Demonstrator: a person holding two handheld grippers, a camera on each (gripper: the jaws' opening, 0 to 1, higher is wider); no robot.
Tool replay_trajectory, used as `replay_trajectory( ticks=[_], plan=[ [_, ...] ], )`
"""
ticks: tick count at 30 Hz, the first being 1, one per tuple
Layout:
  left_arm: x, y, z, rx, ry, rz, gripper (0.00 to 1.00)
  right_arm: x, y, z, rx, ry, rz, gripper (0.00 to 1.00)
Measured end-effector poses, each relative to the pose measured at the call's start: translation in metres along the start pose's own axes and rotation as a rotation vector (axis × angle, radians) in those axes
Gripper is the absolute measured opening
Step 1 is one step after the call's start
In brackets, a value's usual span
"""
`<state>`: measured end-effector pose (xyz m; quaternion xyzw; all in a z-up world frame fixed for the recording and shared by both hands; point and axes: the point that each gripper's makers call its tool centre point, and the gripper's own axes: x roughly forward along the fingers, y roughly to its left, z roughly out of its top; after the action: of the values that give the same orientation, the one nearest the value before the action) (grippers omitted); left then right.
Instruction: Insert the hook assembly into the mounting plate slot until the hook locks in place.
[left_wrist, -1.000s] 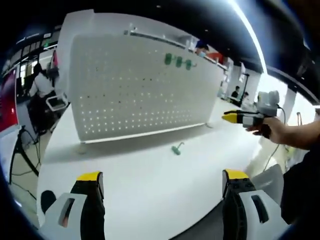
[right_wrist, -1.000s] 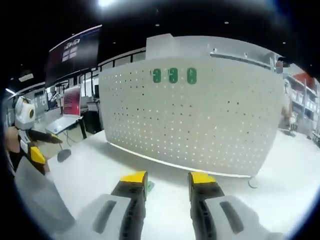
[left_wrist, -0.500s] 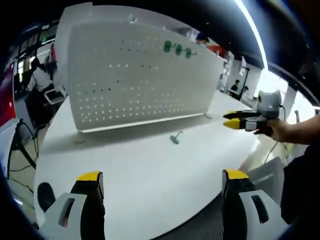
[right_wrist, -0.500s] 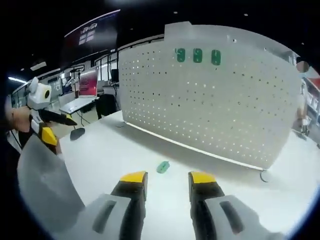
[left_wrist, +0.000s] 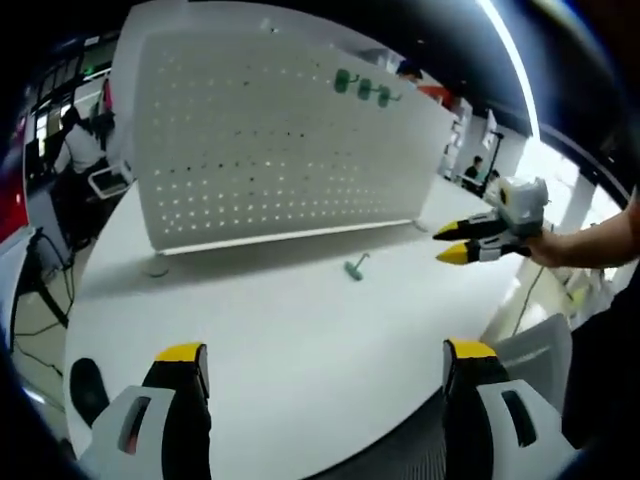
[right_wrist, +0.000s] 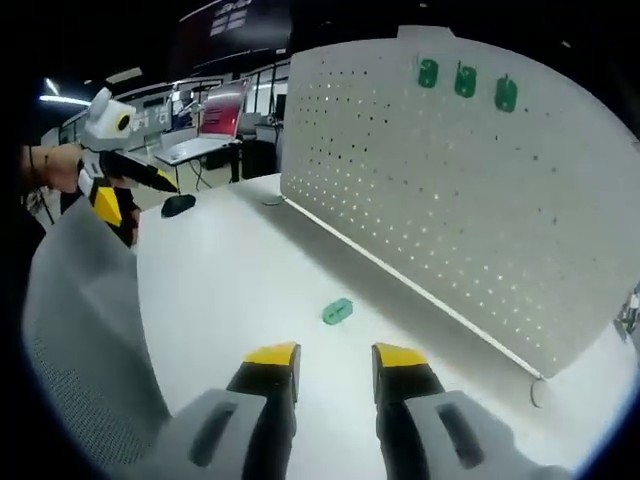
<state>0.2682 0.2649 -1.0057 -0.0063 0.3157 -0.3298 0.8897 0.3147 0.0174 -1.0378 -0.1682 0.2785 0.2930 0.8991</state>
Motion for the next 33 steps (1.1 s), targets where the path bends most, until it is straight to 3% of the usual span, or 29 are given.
replay_trajectory(
  ticks=[8,11,17,28,31,33],
  plan=[
    [0.006,0.003,-0.007,-0.021,0.03,0.001,0.98,0.046,-0.017,-0.006,-0.072,0.073,0.05,0.25],
    [0.008,0.006,-0.008,-0.028,0.035,0.008,0.98,0.066,-0.018,-0.01,-0.036,0.099,0.096,0.24],
    [0.008,0.01,-0.012,-0.038,0.052,0.017,0.97,0.097,-0.026,-0.014,-0.09,0.151,0.137,0.22],
    [0.009,0.017,-0.017,-0.057,0.068,0.034,0.96,0.12,-0.019,-0.008,-0.184,0.167,0.203,0.17],
    [0.009,0.018,-0.018,-0.064,0.074,0.037,0.95,0.126,-0.012,-0.005,-0.14,0.159,0.235,0.17],
    [0.009,0.019,-0.018,-0.065,0.074,0.039,0.95,0.129,-0.01,-0.002,-0.162,0.157,0.234,0.16]
  ],
)
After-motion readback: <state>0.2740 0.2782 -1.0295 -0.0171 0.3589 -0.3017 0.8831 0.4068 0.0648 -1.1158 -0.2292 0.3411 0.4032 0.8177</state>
